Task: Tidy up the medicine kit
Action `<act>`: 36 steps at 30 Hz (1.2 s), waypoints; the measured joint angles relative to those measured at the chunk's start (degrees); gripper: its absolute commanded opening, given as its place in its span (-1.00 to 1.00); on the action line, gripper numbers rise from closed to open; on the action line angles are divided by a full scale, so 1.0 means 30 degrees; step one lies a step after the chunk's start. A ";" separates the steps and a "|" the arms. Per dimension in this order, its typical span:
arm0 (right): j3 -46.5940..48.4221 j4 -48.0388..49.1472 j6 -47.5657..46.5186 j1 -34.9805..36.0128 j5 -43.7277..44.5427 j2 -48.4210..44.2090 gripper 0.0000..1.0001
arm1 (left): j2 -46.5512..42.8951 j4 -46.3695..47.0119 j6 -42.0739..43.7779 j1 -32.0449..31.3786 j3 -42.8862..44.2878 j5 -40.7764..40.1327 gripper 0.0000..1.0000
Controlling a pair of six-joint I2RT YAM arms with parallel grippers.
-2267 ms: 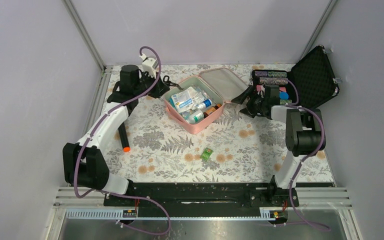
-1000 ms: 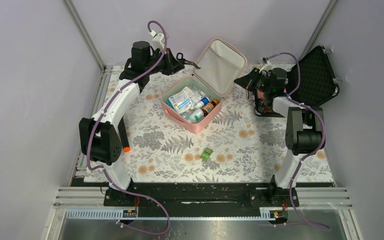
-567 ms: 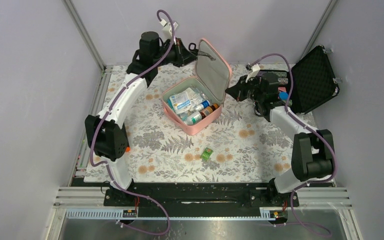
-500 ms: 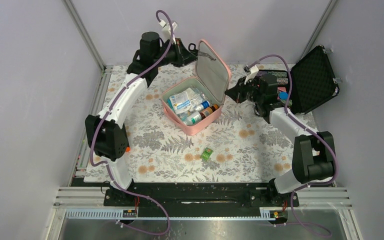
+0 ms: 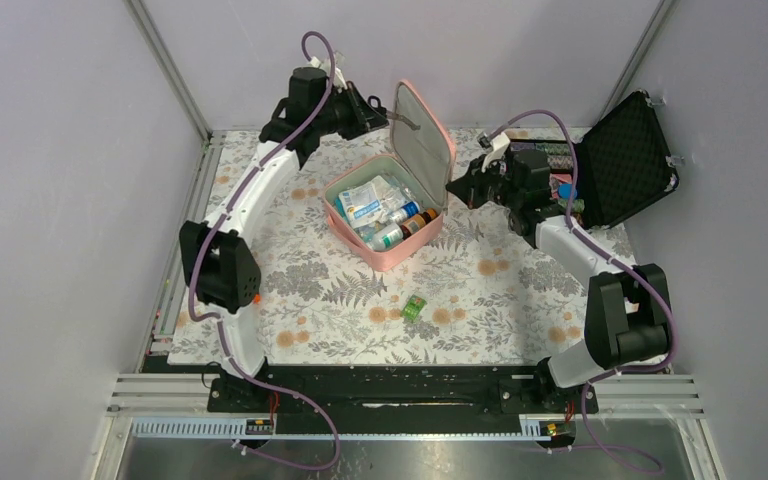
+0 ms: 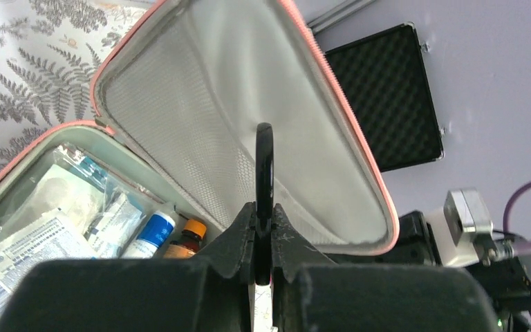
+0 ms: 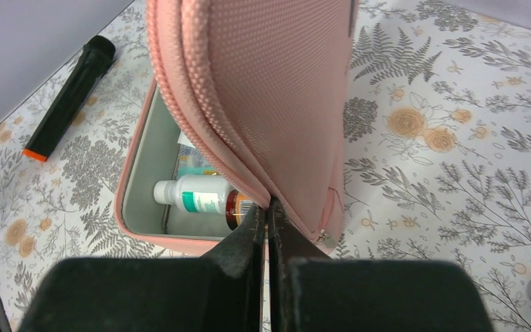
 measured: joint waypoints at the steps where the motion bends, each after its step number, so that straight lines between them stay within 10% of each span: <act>1: 0.0029 -0.0058 -0.0102 0.0153 0.0007 0.0000 -1.00 | 0.0255 -0.0066 -0.0204 0.0000 0.0211 -0.0066 -1.00; 16: 0.1209 -0.2470 -0.2958 0.1668 0.1348 0.0007 -0.96 | 0.2135 -0.1188 -0.2280 -0.0415 0.1107 -0.0903 -1.00; 22: 0.2528 -0.4765 -0.4087 0.2718 0.1807 0.0211 -0.04 | 0.2135 -0.1785 -0.2572 -0.0437 0.1100 -0.0925 -1.00; 30: 0.5836 -0.7679 -0.3512 0.3155 0.2543 0.1341 0.40 | 0.2025 -0.2069 -0.3024 -0.0474 0.0874 -0.0947 -1.00; 32: 0.6710 -0.8233 -0.3126 0.3162 0.2798 0.1523 0.36 | 0.1953 -0.2200 -0.3038 -0.0495 0.0874 -0.0947 -1.00; 36: 0.8327 -0.8852 -0.2499 0.3162 0.3279 0.1880 -0.56 | 0.1880 -0.2433 -0.3031 -0.0561 0.0882 -0.0984 -1.00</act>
